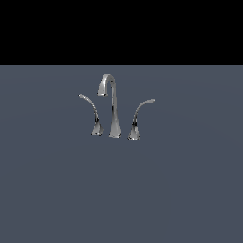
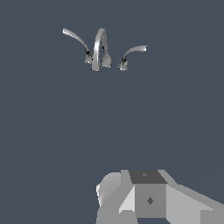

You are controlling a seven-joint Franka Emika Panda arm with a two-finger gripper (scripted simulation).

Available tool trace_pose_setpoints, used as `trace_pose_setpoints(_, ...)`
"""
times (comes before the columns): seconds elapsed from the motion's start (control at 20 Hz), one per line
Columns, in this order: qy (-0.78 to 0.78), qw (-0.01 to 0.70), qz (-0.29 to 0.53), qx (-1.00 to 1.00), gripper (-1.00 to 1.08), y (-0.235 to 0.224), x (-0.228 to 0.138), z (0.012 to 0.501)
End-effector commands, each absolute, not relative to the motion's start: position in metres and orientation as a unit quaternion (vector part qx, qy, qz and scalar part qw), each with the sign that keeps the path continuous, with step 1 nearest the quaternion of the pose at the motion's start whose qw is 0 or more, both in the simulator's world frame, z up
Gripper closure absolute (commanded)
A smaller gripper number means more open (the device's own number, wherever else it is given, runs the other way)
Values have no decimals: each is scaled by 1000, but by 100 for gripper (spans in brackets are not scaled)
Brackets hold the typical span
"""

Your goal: Turn on the faucet by rotating a designated handle.

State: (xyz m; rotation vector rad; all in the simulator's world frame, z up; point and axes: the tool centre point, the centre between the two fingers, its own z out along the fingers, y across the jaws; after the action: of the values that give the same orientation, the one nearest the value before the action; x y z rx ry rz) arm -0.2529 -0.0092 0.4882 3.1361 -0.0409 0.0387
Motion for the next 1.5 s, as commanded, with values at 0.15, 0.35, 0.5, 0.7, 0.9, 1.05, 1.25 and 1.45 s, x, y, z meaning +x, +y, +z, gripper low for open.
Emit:
trace_pose_setpoints(0.15,-16,2,12,1000,108,-9,-252,487)
trace_pose_setpoints(0.35,-28,2,12,1000,108,-6,-248,483)
trace_pose_setpoints(0.5,-43,2,12,999,108,-2,-242,477)
trace_pose_setpoints(0.7,-73,2,12,997,108,4,-232,466)
trace_pose_setpoints(0.9,-112,1,11,994,108,11,-217,452)
trace_pose_setpoints(1.05,-148,1,11,989,108,17,-202,439)
trace_pose_setpoints(1.25,-196,1,10,980,108,24,-182,421)
trace_pose_setpoints(1.45,-245,0,9,969,108,28,-161,403)
